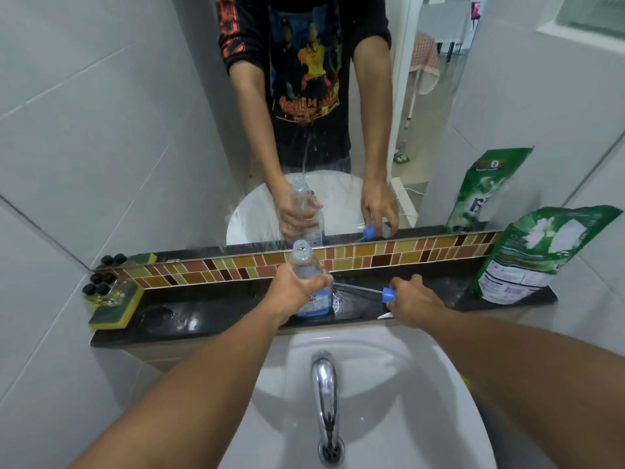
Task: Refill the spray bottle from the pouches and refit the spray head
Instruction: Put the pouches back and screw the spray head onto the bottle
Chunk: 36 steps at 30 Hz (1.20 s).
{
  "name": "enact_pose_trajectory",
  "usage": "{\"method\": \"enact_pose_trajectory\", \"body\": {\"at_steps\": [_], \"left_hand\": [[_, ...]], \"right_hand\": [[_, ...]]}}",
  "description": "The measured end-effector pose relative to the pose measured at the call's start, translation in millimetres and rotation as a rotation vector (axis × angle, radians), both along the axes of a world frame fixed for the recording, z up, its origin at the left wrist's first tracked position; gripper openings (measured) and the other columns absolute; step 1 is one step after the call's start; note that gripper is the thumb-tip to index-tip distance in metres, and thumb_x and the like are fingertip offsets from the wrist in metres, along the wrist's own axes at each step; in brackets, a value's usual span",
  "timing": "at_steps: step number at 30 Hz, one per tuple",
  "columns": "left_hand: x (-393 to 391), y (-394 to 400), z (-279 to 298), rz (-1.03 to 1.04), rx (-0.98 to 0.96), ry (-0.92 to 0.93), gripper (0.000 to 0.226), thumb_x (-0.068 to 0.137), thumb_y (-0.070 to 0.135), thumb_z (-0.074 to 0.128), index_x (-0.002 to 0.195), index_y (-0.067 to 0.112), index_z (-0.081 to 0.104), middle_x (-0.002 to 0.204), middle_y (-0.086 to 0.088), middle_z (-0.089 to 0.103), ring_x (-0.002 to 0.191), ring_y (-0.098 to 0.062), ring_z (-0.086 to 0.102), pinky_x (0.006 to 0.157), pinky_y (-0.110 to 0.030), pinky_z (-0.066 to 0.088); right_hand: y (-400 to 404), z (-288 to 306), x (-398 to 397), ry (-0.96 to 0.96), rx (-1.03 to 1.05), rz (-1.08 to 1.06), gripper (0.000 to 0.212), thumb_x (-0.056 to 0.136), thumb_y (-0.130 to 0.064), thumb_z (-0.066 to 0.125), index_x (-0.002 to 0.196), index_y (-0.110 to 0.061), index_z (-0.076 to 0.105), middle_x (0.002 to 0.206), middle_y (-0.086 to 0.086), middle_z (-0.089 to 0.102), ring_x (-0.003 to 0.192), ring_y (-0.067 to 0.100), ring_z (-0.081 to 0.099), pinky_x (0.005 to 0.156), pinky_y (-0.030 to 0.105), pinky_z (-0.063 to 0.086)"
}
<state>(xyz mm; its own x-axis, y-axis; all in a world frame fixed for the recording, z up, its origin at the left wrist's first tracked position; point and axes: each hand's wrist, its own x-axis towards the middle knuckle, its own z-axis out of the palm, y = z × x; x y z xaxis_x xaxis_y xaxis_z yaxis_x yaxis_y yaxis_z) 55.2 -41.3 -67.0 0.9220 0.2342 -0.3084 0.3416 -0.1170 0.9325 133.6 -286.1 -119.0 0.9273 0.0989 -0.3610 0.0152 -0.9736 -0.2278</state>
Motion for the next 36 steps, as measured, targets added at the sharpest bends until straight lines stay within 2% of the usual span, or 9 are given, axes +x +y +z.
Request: {"method": "enact_pose_trajectory", "body": {"at_steps": [4, 7, 10, 14, 17, 21, 24, 30, 36], "left_hand": [[-0.2, 0.0, -0.3, -0.002, -0.021, 0.0, 0.034, 0.078, 0.024, 0.094, 0.103, 0.025, 0.072, 0.104, 0.001, 0.084, 0.108, -0.024, 0.078, 0.109, -0.06, 0.054], [-2.1, -1.6, 1.3, -0.016, -0.038, -0.007, 0.038, 0.077, 0.025, 0.093, 0.108, 0.023, 0.072, 0.103, 0.006, 0.084, 0.106, -0.021, 0.078, 0.11, -0.061, 0.053], [-4.6, -3.2, 5.7, -0.027, -0.063, -0.01, 0.055, 0.066, 0.036, 0.092, 0.114, 0.022, 0.071, 0.112, -0.001, 0.08, 0.111, -0.024, 0.075, 0.111, -0.064, 0.051], [-4.4, -3.3, 6.9, -0.054, -0.096, -0.032, 0.065, 0.06, 0.038, 0.089, 0.119, 0.019, 0.069, 0.117, -0.004, 0.077, 0.111, -0.028, 0.074, 0.11, -0.065, 0.051], [-4.2, -1.7, 5.4, -0.062, -0.109, -0.043, 0.063, 0.063, 0.036, 0.089, 0.121, 0.018, 0.068, 0.119, -0.005, 0.076, 0.113, -0.029, 0.073, 0.111, -0.065, 0.05], [-1.6, 1.7, -0.5, -0.074, -0.081, -0.062, 0.047, 0.082, 0.028, 0.088, 0.123, 0.019, 0.068, 0.119, -0.003, 0.074, 0.116, -0.031, 0.071, 0.111, -0.065, 0.049], [-0.1, 3.7, -3.6, -0.11, -0.04, -0.079, 0.041, 0.085, 0.03, 0.086, 0.121, 0.021, 0.068, 0.115, 0.004, 0.073, 0.113, -0.028, 0.07, 0.111, -0.065, 0.048], [0.9, 7.8, -4.3, -0.128, -0.008, -0.064, 0.047, 0.085, 0.032, 0.087, 0.127, 0.021, 0.068, 0.124, 0.0, 0.071, 0.115, -0.03, 0.068, 0.109, -0.062, 0.051], [4.5, 9.5, -9.0, -0.119, -0.006, -0.043, 0.045, 0.083, 0.034, 0.089, 0.122, 0.023, 0.071, 0.116, 0.006, 0.072, 0.113, -0.028, 0.069, 0.102, -0.055, 0.055]], "right_hand": [[-42.9, 18.3, -12.9, -0.052, -0.048, -0.075, 0.035, 0.092, -0.036, 0.071, 0.123, -0.035, 0.053, 0.11, 0.001, 0.038, 0.078, 0.022, 0.055, 0.069, 0.04, 0.053], [-77.3, 32.8, -26.8, -0.06, -0.049, -0.118, 0.03, 0.096, -0.034, 0.063, 0.124, -0.031, 0.053, 0.117, 0.003, 0.04, 0.088, 0.025, 0.057, 0.079, 0.043, 0.053], [-104.2, 46.8, -44.2, -0.072, -0.026, -0.175, 0.031, 0.1, -0.031, 0.06, 0.13, -0.026, 0.053, 0.125, 0.009, 0.043, 0.094, 0.029, 0.055, 0.088, 0.042, 0.052], [-126.2, 71.4, -70.6, -0.112, 0.002, -0.233, 0.036, 0.102, -0.032, 0.059, 0.137, -0.022, 0.053, 0.133, 0.012, 0.041, 0.093, 0.028, 0.053, 0.084, 0.036, 0.045], [-125.0, 94.5, -84.0, -0.169, 0.025, -0.276, 0.041, 0.103, -0.033, 0.059, 0.142, -0.024, 0.05, 0.138, 0.012, 0.041, 0.1, 0.03, 0.057, 0.086, 0.036, 0.046], [-108.4, 121.2, -91.9, -0.255, 0.079, -0.242, 0.044, 0.102, -0.038, 0.06, 0.143, -0.027, 0.049, 0.139, 0.01, 0.043, 0.104, 0.03, 0.059, 0.084, 0.037, 0.046], [-90.3, 137.4, -95.1, -0.296, 0.119, -0.216, 0.045, 0.101, -0.041, 0.059, 0.143, -0.031, 0.049, 0.138, 0.007, 0.042, 0.099, 0.027, 0.059, 0.083, 0.041, 0.051], [-59.8, 159.2, -103.0, -0.336, 0.12, -0.123, 0.044, 0.1, -0.041, 0.061, 0.142, -0.033, 0.049, 0.137, 0.003, 0.042, 0.102, 0.023, 0.059, 0.088, 0.047, 0.058], [-50.5, 168.2, -103.1, -0.377, 0.08, -0.069, 0.045, 0.099, -0.04, 0.064, 0.141, -0.032, 0.051, 0.134, 0.003, 0.044, 0.094, 0.02, 0.059, 0.078, 0.035, 0.056]]}}
